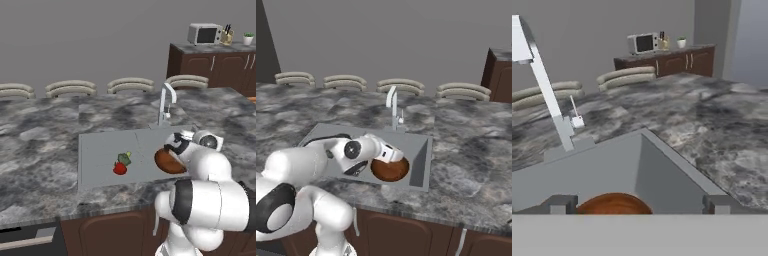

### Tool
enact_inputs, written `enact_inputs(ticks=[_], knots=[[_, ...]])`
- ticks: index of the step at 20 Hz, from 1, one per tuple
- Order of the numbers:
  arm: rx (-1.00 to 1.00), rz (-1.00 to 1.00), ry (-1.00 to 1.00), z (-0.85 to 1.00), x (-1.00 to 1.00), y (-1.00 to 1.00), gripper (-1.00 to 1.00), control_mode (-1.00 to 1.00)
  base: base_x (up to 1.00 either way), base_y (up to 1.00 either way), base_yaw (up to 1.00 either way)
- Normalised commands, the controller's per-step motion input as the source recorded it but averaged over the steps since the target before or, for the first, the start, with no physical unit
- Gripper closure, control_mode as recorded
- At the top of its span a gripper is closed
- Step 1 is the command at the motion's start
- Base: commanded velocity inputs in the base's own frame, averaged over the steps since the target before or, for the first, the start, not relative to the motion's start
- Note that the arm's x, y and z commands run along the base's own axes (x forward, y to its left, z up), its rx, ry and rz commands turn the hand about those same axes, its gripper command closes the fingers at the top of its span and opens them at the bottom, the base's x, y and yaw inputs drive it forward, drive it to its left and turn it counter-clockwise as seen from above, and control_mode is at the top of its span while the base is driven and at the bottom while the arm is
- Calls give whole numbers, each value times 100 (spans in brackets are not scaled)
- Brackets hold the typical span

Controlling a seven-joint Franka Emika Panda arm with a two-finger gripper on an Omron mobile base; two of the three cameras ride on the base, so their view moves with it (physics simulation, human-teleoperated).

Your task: Dump the broccoli and bell pepper from the bowl so the bowl can be washed. Place the bowl in the sink after clearing the leftovers.

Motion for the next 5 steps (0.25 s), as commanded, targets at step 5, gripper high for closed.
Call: enact_inputs(ticks=[5], knots=[[-4,-2,0,100,-40,2,-100,-100,0,0,0]])
